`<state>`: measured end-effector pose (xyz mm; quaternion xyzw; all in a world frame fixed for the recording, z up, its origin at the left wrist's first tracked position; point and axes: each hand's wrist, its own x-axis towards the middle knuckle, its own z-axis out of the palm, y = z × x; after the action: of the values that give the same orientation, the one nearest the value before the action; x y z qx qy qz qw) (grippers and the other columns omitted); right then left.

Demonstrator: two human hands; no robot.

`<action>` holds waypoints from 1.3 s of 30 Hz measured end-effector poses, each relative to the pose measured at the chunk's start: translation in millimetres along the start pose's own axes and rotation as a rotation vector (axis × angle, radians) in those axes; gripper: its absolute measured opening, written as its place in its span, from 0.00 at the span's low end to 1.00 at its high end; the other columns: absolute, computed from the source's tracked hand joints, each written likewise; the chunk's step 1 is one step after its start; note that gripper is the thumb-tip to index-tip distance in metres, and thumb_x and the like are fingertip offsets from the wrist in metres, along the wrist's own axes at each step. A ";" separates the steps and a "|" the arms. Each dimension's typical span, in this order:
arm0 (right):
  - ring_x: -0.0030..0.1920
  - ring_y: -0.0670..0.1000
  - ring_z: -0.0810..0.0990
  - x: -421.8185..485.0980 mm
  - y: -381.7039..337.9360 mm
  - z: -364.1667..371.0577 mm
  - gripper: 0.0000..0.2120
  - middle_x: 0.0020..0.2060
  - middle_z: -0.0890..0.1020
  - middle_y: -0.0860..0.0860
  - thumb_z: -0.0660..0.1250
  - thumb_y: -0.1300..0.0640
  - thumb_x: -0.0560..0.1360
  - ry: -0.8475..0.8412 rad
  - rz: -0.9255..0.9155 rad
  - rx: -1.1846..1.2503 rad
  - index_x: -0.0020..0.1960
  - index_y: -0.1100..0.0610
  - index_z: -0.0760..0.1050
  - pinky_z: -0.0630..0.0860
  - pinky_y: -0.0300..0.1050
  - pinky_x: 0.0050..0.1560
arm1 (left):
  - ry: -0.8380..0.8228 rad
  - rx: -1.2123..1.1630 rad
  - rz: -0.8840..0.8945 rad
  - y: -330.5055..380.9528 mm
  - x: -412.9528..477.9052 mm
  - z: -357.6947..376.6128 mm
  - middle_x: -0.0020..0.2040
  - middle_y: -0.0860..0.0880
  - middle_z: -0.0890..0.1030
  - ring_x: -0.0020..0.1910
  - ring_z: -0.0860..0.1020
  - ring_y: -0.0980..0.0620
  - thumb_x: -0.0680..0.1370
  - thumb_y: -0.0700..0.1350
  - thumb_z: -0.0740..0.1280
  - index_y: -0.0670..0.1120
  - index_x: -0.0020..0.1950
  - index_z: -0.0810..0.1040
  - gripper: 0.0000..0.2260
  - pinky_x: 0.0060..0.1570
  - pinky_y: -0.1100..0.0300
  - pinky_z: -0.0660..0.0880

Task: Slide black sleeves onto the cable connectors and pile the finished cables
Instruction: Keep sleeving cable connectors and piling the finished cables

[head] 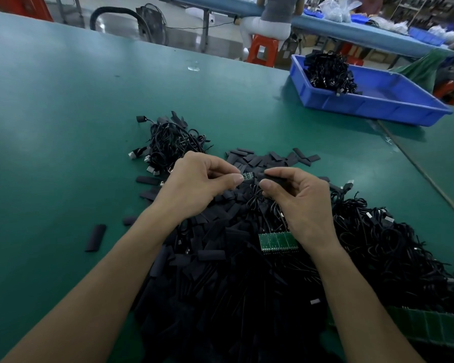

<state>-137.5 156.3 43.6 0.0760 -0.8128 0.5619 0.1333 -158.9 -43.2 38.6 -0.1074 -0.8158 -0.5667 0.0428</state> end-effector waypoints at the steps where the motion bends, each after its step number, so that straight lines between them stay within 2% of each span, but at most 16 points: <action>1: 0.40 0.47 0.86 -0.7 -0.4 0.0 0.09 0.39 0.86 0.46 0.76 0.56 0.72 -0.002 -0.013 -0.002 0.47 0.44 0.81 0.83 0.45 0.48 | -0.007 -0.007 0.001 0.2 -0.1 0.0 0.35 0.57 0.85 0.32 0.80 0.64 0.74 0.49 0.76 0.57 0.43 0.85 0.02 0.35 0.72 0.73; 3: 0.39 0.46 0.85 -1.2 -1.1 0.3 0.10 0.38 0.86 0.44 0.76 0.57 0.72 0.000 -0.036 -0.014 0.46 0.43 0.81 0.83 0.43 0.47 | -0.017 -0.021 -0.001 0.4 0.2 0.0 0.35 0.56 0.85 0.32 0.80 0.63 0.75 0.50 0.75 0.56 0.43 0.85 0.02 0.35 0.69 0.75; 6: 0.39 0.46 0.86 -1.2 -1.2 0.4 0.11 0.38 0.86 0.44 0.77 0.58 0.71 0.017 -0.042 -0.012 0.46 0.43 0.81 0.83 0.45 0.47 | -0.032 -0.043 -0.014 1.0 0.8 0.9 0.35 0.54 0.85 0.32 0.80 0.61 0.75 0.49 0.75 0.55 0.43 0.85 0.02 0.37 0.63 0.79; 9: 0.37 0.47 0.86 -1.8 -1.6 1.1 0.11 0.37 0.86 0.44 0.78 0.59 0.71 0.038 -0.040 0.006 0.46 0.43 0.81 0.84 0.45 0.46 | -0.048 -0.054 -0.025 2.1 0.6 1.4 0.35 0.53 0.86 0.32 0.80 0.60 0.76 0.49 0.74 0.54 0.43 0.85 0.02 0.38 0.61 0.80; 14: 0.37 0.48 0.86 -3.2 -3.0 1.9 0.10 0.36 0.87 0.46 0.79 0.56 0.69 0.051 -0.025 0.046 0.46 0.44 0.82 0.84 0.46 0.44 | -0.047 -0.069 -0.021 1.9 0.3 0.6 0.35 0.53 0.85 0.31 0.80 0.61 0.75 0.50 0.74 0.54 0.42 0.85 0.03 0.34 0.67 0.76; 19: 0.38 0.49 0.86 -2.7 -3.4 2.4 0.11 0.38 0.87 0.47 0.80 0.55 0.68 0.041 -0.008 0.069 0.46 0.45 0.83 0.84 0.45 0.44 | -0.037 -0.070 -0.022 2.4 0.1 0.4 0.34 0.54 0.85 0.29 0.79 0.61 0.76 0.49 0.74 0.54 0.41 0.85 0.04 0.31 0.68 0.74; 23: 0.36 0.50 0.86 -2.3 -2.9 2.2 0.11 0.37 0.87 0.49 0.80 0.56 0.67 0.021 0.013 0.142 0.47 0.47 0.83 0.81 0.39 0.40 | -0.028 -0.075 -0.022 3.0 -0.2 0.0 0.34 0.54 0.85 0.29 0.78 0.61 0.76 0.49 0.74 0.53 0.41 0.85 0.04 0.30 0.69 0.72; 25: 0.35 0.50 0.86 -2.7 -2.3 2.2 0.10 0.37 0.87 0.50 0.79 0.57 0.68 0.015 0.022 0.173 0.47 0.49 0.83 0.80 0.36 0.39 | -0.024 -0.074 -0.021 3.1 -0.1 0.1 0.34 0.54 0.85 0.29 0.78 0.61 0.76 0.49 0.74 0.53 0.41 0.85 0.04 0.30 0.69 0.72; 39: 0.34 0.50 0.85 -3.7 -0.4 5.4 0.10 0.35 0.86 0.52 0.79 0.59 0.68 0.035 0.032 0.188 0.47 0.50 0.83 0.79 0.36 0.37 | -0.041 -0.093 -0.012 3.4 -0.6 1.8 0.35 0.53 0.85 0.31 0.80 0.59 0.76 0.49 0.75 0.54 0.41 0.85 0.04 0.35 0.67 0.77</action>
<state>-134.5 151.1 41.0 0.0651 -0.7553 0.6389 0.1308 -157.4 -40.5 41.0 -0.1162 -0.7898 -0.6020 0.0175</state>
